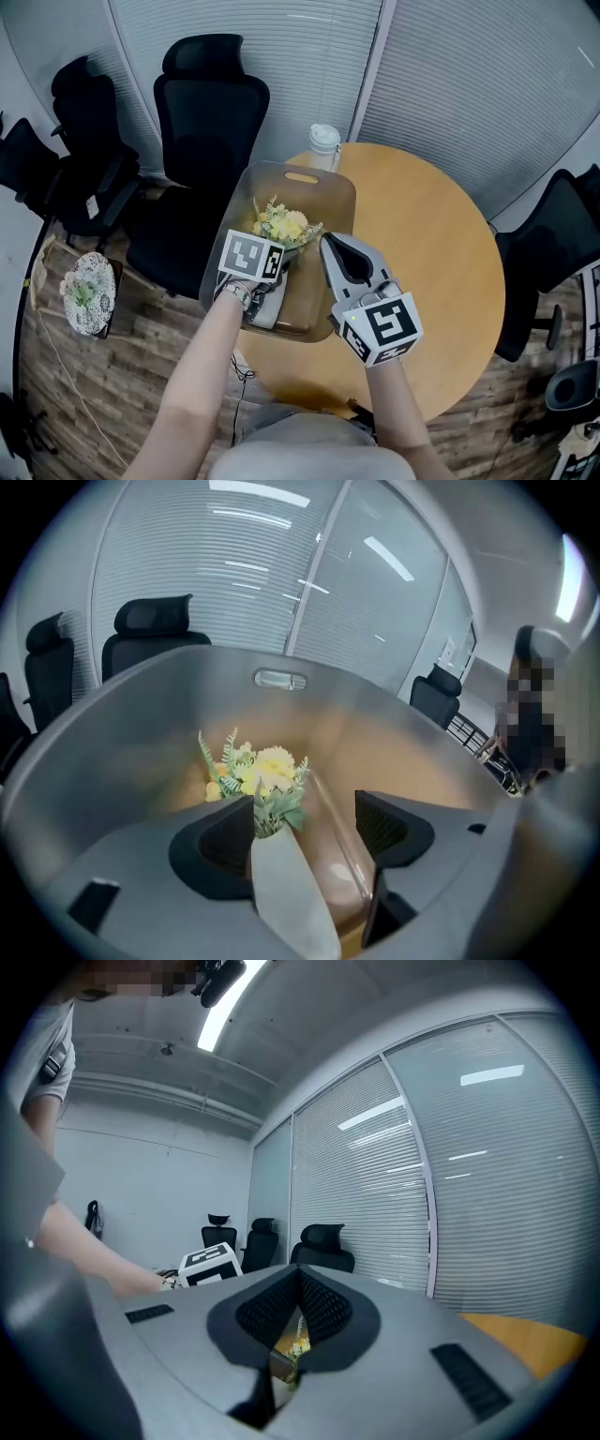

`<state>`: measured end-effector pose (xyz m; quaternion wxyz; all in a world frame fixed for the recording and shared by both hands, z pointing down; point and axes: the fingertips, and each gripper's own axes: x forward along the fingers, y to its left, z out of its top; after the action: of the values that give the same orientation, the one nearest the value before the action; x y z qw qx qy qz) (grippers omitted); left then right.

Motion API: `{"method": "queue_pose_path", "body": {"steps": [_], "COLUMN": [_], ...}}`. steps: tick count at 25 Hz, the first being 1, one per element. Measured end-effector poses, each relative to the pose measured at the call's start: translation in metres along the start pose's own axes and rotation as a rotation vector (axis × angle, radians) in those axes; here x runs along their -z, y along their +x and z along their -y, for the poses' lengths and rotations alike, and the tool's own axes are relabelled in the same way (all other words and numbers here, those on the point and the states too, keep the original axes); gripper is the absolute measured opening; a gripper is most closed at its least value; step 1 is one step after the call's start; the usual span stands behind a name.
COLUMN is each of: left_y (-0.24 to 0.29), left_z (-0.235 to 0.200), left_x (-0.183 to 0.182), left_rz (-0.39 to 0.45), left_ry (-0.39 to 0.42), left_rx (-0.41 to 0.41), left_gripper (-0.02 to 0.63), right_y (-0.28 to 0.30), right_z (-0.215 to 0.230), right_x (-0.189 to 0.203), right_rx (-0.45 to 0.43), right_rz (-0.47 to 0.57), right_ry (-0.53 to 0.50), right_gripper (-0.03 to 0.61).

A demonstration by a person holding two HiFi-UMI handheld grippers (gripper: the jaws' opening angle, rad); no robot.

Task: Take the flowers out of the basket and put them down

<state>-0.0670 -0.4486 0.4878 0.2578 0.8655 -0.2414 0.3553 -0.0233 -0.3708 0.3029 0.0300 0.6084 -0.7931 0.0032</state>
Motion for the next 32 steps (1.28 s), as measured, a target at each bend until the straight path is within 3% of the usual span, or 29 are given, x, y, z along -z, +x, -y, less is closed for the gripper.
{"method": "queue_pose_path", "body": {"steps": [15,24,32], "left_y": [0.043,0.048,0.061], "left_z": [-0.031,-0.030,-0.027], "left_x": [0.062,0.106,0.118], "left_rz": [-0.327,-0.553,-0.566], "left_ry": [-0.053,-0.095,-0.137], "left_rx": [-0.060,-0.026,-0.014], "left_gripper": [0.341,0.350,0.356], "right_y": [0.021,0.024,0.029], "right_z": [0.009,0.015,0.014], "right_x": [0.005,-0.002,-0.001], "right_rx": [-0.025,-0.022,-0.026], "right_rz": [-0.030,-0.016,-0.026], "right_ry": [-0.029,-0.016,-0.001], "right_gripper": [0.023,0.023,0.023]}}
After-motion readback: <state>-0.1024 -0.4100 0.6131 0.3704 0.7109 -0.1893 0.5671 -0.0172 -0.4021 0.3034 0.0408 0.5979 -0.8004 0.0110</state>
